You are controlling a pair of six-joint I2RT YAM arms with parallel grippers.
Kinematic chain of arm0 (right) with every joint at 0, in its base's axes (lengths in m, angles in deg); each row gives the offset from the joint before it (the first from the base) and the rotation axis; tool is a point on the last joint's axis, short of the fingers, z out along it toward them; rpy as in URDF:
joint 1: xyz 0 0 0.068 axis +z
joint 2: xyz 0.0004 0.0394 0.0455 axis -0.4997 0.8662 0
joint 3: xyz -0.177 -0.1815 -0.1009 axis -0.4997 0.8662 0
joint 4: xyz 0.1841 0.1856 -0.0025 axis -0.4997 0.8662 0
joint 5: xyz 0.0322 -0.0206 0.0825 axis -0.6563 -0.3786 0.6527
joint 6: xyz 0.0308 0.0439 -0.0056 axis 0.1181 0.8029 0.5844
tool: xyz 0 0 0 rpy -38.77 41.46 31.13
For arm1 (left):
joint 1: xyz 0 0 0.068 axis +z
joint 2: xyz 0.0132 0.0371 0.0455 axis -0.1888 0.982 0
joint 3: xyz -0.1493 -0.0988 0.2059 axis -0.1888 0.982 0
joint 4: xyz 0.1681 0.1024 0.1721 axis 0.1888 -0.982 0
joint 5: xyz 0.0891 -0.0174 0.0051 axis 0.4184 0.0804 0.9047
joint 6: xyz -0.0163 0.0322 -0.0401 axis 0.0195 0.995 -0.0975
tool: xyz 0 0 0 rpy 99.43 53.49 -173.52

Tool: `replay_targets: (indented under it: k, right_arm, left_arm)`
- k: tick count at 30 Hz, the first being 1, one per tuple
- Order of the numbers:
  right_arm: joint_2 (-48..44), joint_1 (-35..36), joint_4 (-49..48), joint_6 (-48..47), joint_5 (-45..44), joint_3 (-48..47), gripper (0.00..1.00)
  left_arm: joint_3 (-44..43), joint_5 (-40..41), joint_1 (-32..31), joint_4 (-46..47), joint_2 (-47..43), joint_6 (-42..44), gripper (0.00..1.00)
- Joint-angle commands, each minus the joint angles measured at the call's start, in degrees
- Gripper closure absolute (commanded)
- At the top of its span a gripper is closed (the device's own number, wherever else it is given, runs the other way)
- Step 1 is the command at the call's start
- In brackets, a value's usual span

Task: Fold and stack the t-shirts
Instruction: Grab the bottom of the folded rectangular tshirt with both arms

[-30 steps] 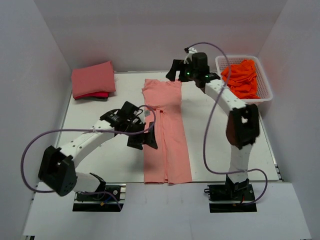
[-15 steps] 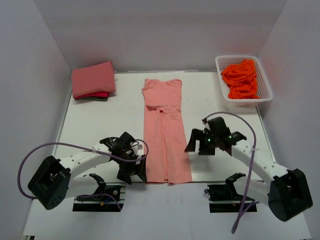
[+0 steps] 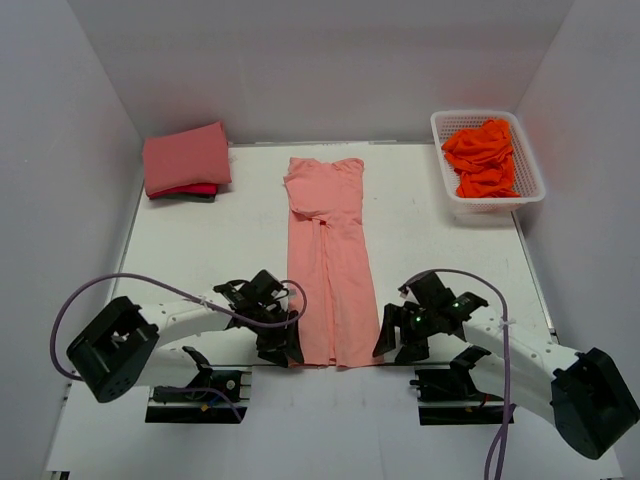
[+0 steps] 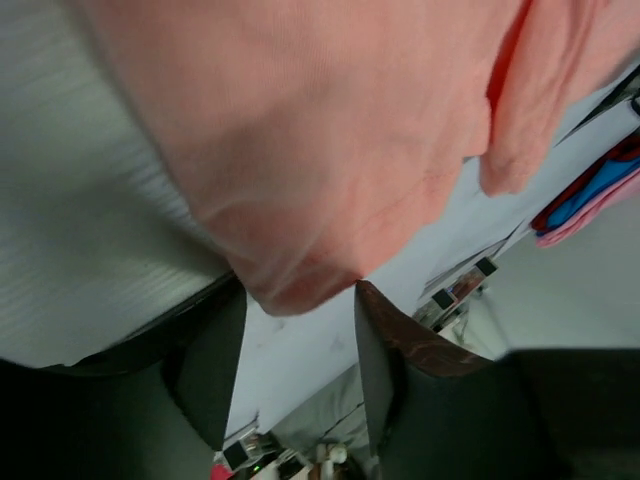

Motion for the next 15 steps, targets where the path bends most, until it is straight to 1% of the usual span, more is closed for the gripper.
replay_targets:
  k: [1,3,4,5,6,7,9,10,11,12,13,14,15]
  right_arm:
    - [0.80,2.26,-4.16,3.70,2.52,2.41,0.28]
    - [2.20,2.96,-6.18,4.32,3.13,2.32,0.34]
    - [2.82,3.92,-6.62,4.23,3.14,2.15,0.40]
    - [4.57,4.37,-7.06,4.14,3.22,1.45,0.43]
    - [5.11,4.72,-7.07,4.06,3.05,1.27,0.48]
    - [5.72,5.33,-7.24,4.06,2.01,0.83,0.54]
    - [6.25,5.78,-7.33,3.53,0.95,-0.75,0.62]
    - [6.69,5.95,-7.76,3.53,-0.97,-1.19,0.66]
    - [7.04,6.13,-8.12,3.09,-1.43,-2.85,0.73]
    - [8.35,6.04,-8.03,2.65,-2.04,-3.47,0.78]
    - [8.88,6.04,-7.77,2.04,-2.66,-4.00,0.85]
    - [9.32,6.13,-7.16,1.95,-2.75,-5.84,1.00]
    - [10.11,6.22,-5.85,1.77,-3.62,-6.46,1.00]
  left_arm:
    - [0.97,-0.96,-1.74,5.53,2.69,-2.47,0.44]
    - [0.10,-0.18,-3.40,5.53,4.01,-2.47,0.48]
    - [0.09,-0.17,-3.41,5.53,5.41,-2.47,0.52]
    - [-0.78,0.62,-4.02,5.53,6.03,-2.47,0.59]
    - [-1.31,0.62,-4.64,5.53,6.74,-1.95,0.63]
    - [-2.27,0.62,-4.64,5.53,7.26,-1.94,0.64]
    - [-3.59,1.15,-5.17,5.53,8.49,-1.94,0.64]
    - [-4.12,1.15,-5.78,5.53,8.50,-1.25,0.64]
    - [-4.91,1.67,-5.79,4.93,9.28,-0.72,0.66]
    - [-6.75,1.68,-5.79,4.14,9.99,-0.19,0.77]
    - [-7.72,2.90,-5.79,3.17,9.99,0.42,0.83]
    - [-8.69,4.39,-5.79,2.03,9.99,0.43,0.90]
    - [-10.70,5.19,-5.79,-0.68,9.99,0.95,1.00]
